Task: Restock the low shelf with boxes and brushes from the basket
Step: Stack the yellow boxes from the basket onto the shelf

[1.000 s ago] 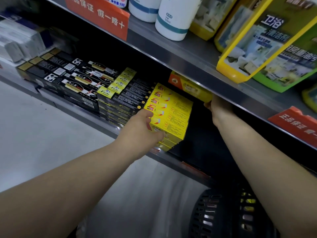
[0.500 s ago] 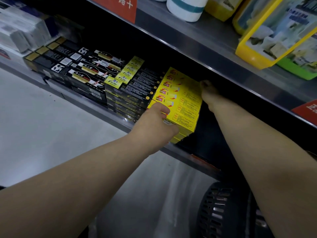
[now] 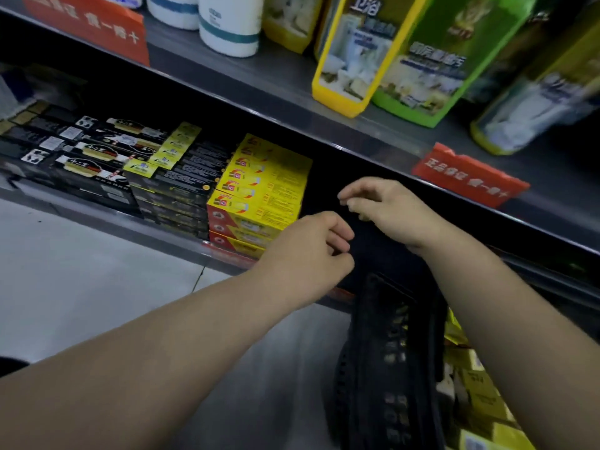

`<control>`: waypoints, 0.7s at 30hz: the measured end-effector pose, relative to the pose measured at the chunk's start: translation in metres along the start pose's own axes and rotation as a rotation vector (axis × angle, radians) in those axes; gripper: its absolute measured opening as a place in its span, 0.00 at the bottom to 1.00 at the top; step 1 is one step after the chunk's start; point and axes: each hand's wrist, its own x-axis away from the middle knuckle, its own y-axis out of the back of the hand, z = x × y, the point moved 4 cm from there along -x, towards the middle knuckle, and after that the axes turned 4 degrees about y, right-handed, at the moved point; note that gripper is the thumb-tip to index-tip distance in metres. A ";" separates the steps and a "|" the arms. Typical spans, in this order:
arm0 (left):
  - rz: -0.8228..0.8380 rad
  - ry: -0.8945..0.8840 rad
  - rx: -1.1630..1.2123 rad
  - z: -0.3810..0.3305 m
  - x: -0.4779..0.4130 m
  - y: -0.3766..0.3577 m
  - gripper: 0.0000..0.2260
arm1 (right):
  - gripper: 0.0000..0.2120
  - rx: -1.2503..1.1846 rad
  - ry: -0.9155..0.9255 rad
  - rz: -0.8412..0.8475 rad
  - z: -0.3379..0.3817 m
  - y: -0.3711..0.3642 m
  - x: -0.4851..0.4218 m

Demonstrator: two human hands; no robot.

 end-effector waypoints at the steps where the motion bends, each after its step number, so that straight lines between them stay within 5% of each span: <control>1: 0.025 -0.038 -0.037 -0.006 0.004 -0.011 0.09 | 0.10 -0.039 0.001 -0.010 -0.002 0.011 0.023; 9: 0.251 -0.369 -0.245 -0.060 0.031 -0.107 0.08 | 0.10 -0.264 -0.144 -0.227 -0.080 0.080 0.165; 13: 0.365 -0.413 -0.375 -0.059 0.032 -0.150 0.08 | 0.08 -0.181 -0.324 -0.272 -0.154 0.082 0.197; 15: 0.370 -0.429 -0.477 -0.055 0.028 -0.160 0.08 | 0.07 -0.017 -0.430 -0.243 -0.195 0.075 0.202; 21: 0.316 -0.575 -0.734 -0.051 0.022 -0.166 0.08 | 0.33 0.706 -0.403 -0.104 -0.260 0.041 0.183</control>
